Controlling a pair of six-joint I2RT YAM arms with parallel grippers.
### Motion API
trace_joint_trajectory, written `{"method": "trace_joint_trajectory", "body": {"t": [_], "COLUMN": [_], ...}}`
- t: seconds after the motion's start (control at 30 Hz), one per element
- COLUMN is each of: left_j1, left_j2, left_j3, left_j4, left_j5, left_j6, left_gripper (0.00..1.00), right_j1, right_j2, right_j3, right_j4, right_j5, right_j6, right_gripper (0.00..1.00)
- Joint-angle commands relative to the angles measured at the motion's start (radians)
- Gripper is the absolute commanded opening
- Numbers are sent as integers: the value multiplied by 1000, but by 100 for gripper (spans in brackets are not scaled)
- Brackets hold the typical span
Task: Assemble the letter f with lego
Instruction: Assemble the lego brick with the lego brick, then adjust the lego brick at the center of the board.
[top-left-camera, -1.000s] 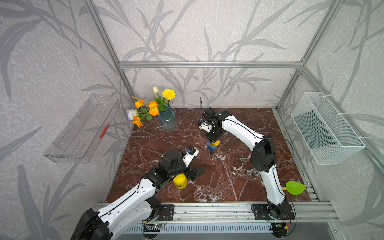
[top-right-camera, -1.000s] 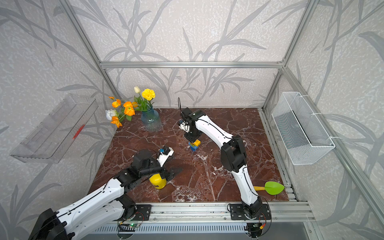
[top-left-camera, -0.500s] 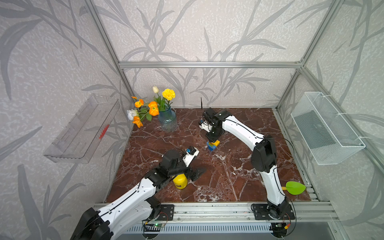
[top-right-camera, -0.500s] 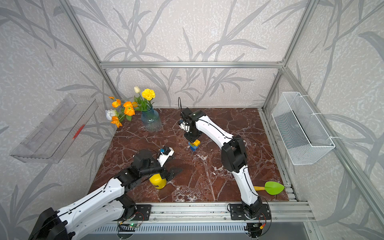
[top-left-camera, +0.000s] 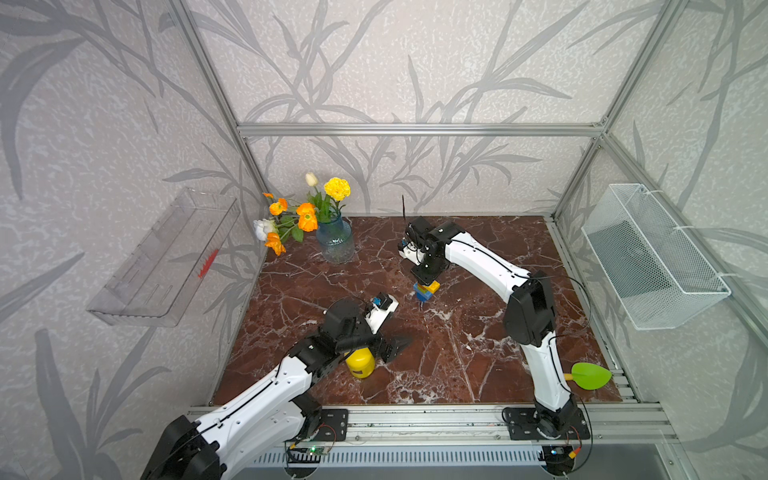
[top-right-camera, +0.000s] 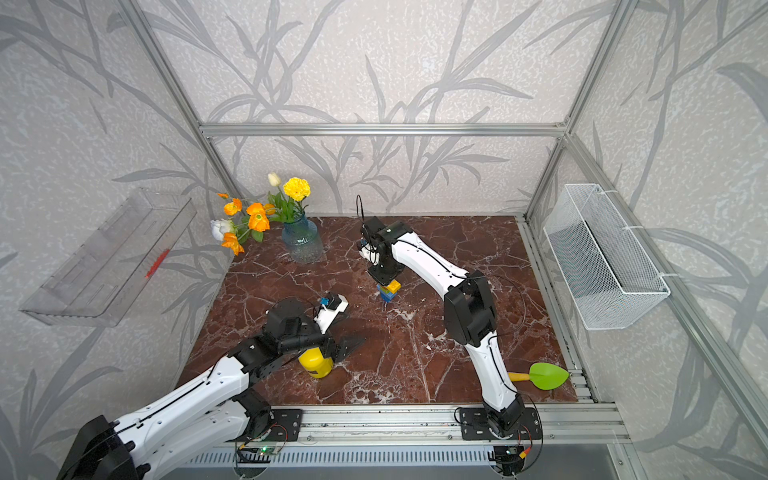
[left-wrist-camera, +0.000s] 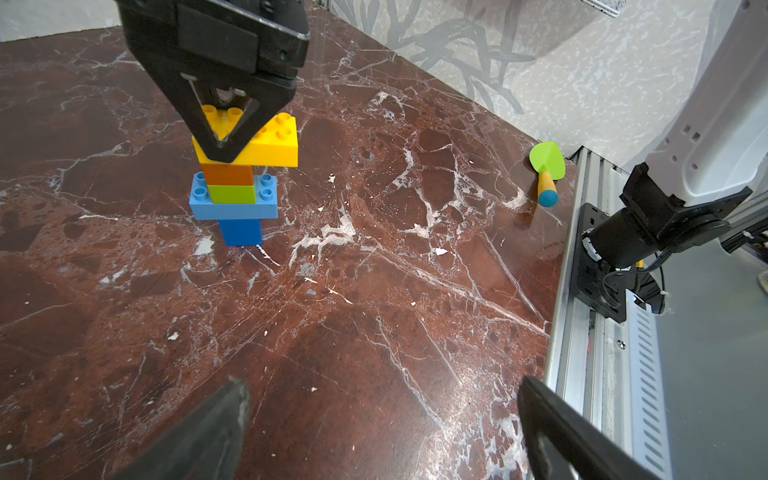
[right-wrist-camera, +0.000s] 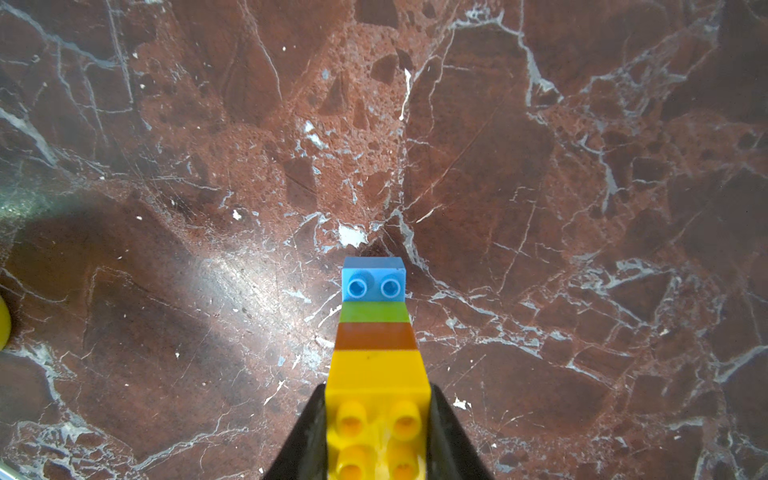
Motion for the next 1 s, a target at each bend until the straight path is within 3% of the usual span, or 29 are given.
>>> {"method": "trace_joint_trajectory", "body": {"t": [0.0, 0.23, 0.57, 0.77, 0.97], "left_j1": [3, 3, 3, -1, -9], "left_j2": [-9, -4, -15, -32, -33], "left_j3": [-12, -11, -10, 67, 43], "left_j4": [18, 18, 23, -86, -30], "left_j5": [15, 18, 55, -45, 4], "left_j6": [16, 16, 17, -62, -115], "left_gripper": [99, 100, 99, 99, 100], "right_j1": [12, 19, 18, 15, 2], "right_j2": [-22, -95, -213, -252, -256], "right_j3": [-20, -28, -102, -202, -256], "right_j4": [7, 33, 52, 97, 126], "right_j5": [14, 17, 38, 34, 17], "right_j6": [16, 23, 20, -5, -24], "right_gripper": [40, 50, 56, 57, 59]}}
